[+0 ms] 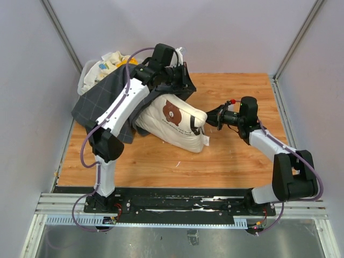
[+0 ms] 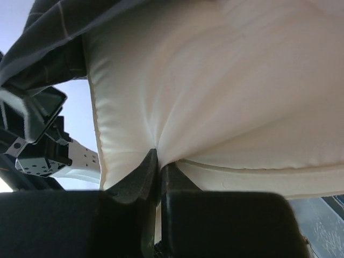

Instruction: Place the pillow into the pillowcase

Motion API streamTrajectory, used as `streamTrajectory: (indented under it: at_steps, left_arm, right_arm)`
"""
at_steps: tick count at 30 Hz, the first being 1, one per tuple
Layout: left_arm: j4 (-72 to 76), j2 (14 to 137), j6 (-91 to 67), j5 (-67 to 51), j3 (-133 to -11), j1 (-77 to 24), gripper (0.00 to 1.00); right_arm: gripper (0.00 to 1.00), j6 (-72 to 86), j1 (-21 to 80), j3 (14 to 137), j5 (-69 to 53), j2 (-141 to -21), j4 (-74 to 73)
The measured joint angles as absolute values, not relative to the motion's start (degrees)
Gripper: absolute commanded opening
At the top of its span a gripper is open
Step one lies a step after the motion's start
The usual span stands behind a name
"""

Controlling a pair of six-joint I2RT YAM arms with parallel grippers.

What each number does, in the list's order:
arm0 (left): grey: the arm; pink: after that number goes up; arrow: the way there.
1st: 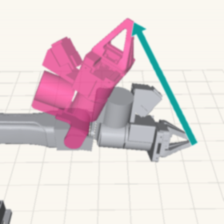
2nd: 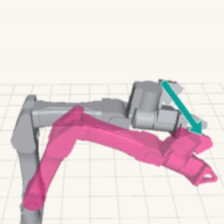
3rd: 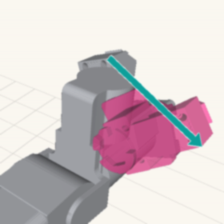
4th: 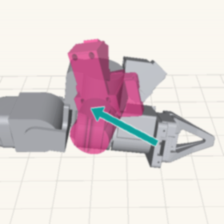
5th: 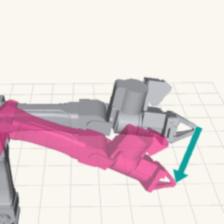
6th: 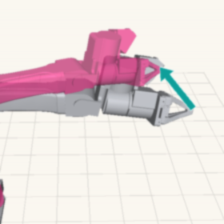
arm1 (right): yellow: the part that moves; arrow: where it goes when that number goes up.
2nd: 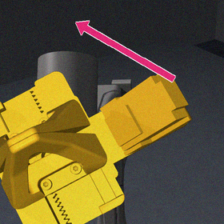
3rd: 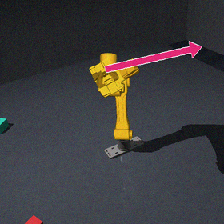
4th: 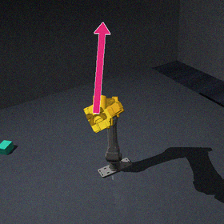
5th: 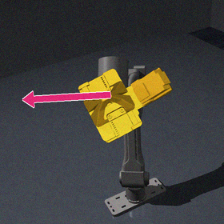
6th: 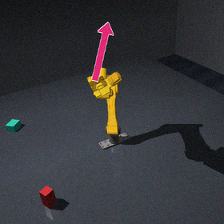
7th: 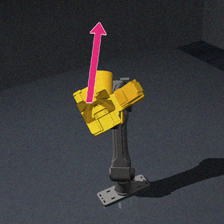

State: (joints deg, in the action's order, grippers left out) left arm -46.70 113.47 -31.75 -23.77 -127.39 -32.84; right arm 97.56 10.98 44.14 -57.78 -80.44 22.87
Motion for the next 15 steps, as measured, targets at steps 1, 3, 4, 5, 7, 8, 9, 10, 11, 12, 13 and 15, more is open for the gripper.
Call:
streamTrajectory:
  at_steps: [1, 3, 4, 5, 7, 8, 9, 10, 11, 12, 13, 15]
  left_arm:
    - [-46.0, 114.9, -31.8, -24.3, -127.8, -32.7, 0.0]
    - [-44.7, 117.2, -32.0, -25.1, -128.2, -32.6, 0.0]
    - [-44.2, 117.8, -32.0, -25.3, -128.2, -32.6, 0.0]
    - [-43.9, 118.9, -32.0, -25.4, -128.2, -32.6, 0.03]
    - [-43.4, 120.0, -31.9, -25.5, -128.2, -32.6, 0.17]
    - [-43.3, 120.3, -31.6, -25.3, -128.2, -32.6, 0.22]
    - [-43.3, 120.4, -31.3, -25.1, -128.2, -32.6, 0.26]
    - [-43.3, 120.4, -30.9, -24.5, -128.3, -32.6, 0.31]
    - [-43.4, 120.3, -30.4, -24.0, -128.7, -32.6, 0.32]
    - [-43.2, 120.1, -29.9, -23.0, -129.1, -32.6, 0.33]
    - [-43.1, 119.6, -29.3, -22.0, -129.3, -32.6, 0.33]
    - [-43.3, 118.0, -28.1, -19.5, -129.2, -32.6, 0.34]
  right_arm:
    - [0.01, 97.7, 10.1, 44.0, -57.7, -80.9, 23.4]
    - [0.01, 97.7, 8.7, 43.9, -57.5, -81.7, 24.1]
    - [0.01, 97.6, 8.0, 43.8, -57.5, -82.1, 24.4]
    - [0.01, 97.5, 7.2, 43.5, -57.4, -82.7, 24.7]
    - [0.01, 97.3, 5.3, 43.4, -57.5, -83.7, 24.8]
    - [0.01, 97.1, 4.4, 43.4, -57.4, -84.3, 24.8]
    - [0.01, 96.9, 3.8, 43.4, -57.4, -84.9, 24.9]
    - [0.01, 96.2, 2.8, 43.5, -57.3, -85.7, 24.7]
    - [0.01, 95.5, 2.1, 43.8, -57.2, -86.4, 24.2]
    - [0.01, 94.7, 1.9, 44.3, -57.2, -87.1, 23.6]
    - [0.01, 93.9, 1.3, 44.8, -56.9, -87.7, 22.9]
    - [0.01, 92.3, 0.9, 46.3, -56.9, -88.8, 21.4]
